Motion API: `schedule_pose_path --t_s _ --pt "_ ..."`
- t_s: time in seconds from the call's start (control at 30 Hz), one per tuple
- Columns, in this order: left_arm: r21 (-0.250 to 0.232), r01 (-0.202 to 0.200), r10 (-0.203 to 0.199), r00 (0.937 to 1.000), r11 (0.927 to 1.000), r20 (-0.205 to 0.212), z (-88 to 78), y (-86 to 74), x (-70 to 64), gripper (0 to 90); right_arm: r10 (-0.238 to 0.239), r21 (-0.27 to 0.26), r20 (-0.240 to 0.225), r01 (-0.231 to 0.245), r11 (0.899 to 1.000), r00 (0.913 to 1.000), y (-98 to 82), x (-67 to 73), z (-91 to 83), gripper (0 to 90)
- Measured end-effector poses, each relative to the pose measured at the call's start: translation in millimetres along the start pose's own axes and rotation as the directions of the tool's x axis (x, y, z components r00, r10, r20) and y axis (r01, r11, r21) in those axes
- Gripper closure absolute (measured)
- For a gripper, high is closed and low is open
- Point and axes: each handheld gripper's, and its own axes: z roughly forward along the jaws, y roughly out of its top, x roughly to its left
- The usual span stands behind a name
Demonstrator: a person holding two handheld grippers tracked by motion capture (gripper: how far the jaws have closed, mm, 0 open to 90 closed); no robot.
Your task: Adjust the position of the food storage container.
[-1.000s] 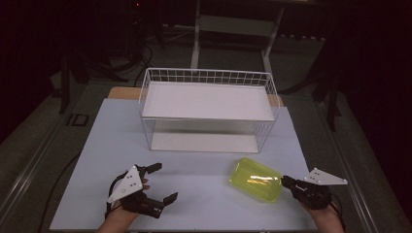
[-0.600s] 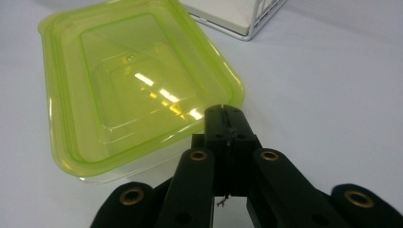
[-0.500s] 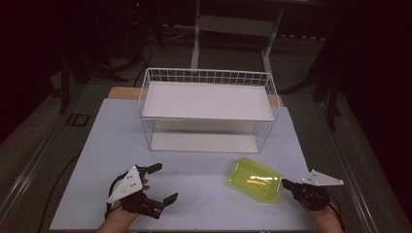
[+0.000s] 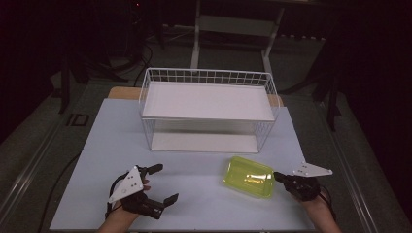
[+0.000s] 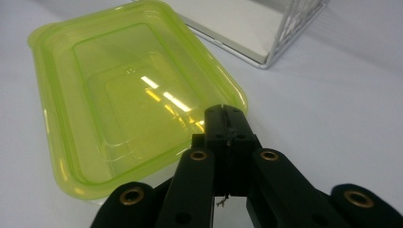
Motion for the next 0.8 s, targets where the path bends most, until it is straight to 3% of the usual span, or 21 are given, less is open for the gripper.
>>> schedule_pose_path --t_s 0.23,0.47,0.6,0.8 --pt "0.0 0.002 -0.002 1.0 1.0 -0.001 -0.6 -0.1 0.2 0.0 -0.007 -0.012 -0.004 0.007 1.0 1.0 6.0 -0.8 2.5 90.0" --pt "-0.004 -0.001 0.001 1.0 1.0 0.0 -0.7 0.3 -0.1 0.0 -0.006 0.002 0.011 0.006 1.0 0.9999 -0.2 -3.1 -1.4 90.0" --pt "-0.001 0.003 -0.003 1.0 1.0 0.002 -0.1 -0.1 0.2 0.0 0.001 0.015 0.001 -0.001 1.0 1.0 -5.3 -2.2 5.5 90.0" --pt "-0.001 0.002 -0.002 1.0 1.0 0.003 -0.2 -0.2 -0.1 0.0 -0.014 0.011 -0.004 0.014 1.0 0.9999 3.5 0.9 15.6 90.0"
